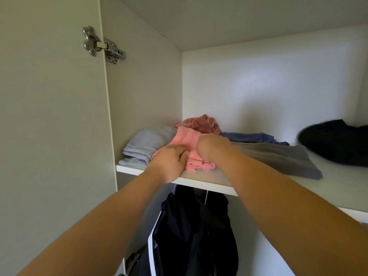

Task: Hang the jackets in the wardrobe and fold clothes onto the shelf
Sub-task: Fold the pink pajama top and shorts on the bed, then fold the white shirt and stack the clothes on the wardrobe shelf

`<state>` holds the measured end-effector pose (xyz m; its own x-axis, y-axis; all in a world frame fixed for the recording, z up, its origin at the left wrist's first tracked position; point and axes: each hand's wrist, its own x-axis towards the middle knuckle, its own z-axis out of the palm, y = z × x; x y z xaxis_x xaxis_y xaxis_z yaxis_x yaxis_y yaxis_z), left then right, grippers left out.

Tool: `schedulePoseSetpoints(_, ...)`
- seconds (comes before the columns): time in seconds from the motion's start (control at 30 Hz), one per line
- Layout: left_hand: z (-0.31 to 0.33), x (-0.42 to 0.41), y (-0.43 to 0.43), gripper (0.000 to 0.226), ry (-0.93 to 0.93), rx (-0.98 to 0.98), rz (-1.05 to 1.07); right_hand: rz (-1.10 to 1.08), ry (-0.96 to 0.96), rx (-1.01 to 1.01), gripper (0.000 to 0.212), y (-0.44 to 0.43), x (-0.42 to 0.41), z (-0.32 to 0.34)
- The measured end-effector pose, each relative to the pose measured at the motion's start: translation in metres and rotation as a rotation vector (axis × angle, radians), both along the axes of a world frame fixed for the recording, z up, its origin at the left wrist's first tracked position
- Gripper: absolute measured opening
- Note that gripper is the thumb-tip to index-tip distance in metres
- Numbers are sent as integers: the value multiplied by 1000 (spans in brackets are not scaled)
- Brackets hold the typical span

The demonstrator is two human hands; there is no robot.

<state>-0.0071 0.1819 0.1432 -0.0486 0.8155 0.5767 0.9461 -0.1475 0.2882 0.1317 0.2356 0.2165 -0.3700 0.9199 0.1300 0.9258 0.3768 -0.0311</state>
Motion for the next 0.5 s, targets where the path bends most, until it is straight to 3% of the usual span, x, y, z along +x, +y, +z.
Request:
schedulePoseSetpoints(0.07,-5,3,-7,38,-22,120,97,13,69,49,48,-16,6,-7)
schedulePoseSetpoints(0.2,-31,12,-48,11,-63,414,241,126,215,132,31,-66,31,-31)
schedulePoseSetpoints(0.3,-60,23,-109,10,-155,563,280,275,387,330,14,-108,49,-56)
schedulePoseSetpoints(0.4,-89,45,-179,12,-295,539,327,381,499,468,21,-154,57,-83)
schedulePoseSetpoints(0.5,-126,64,-250,12,-382,448,455,499,499,310,45,-204,57,-112)
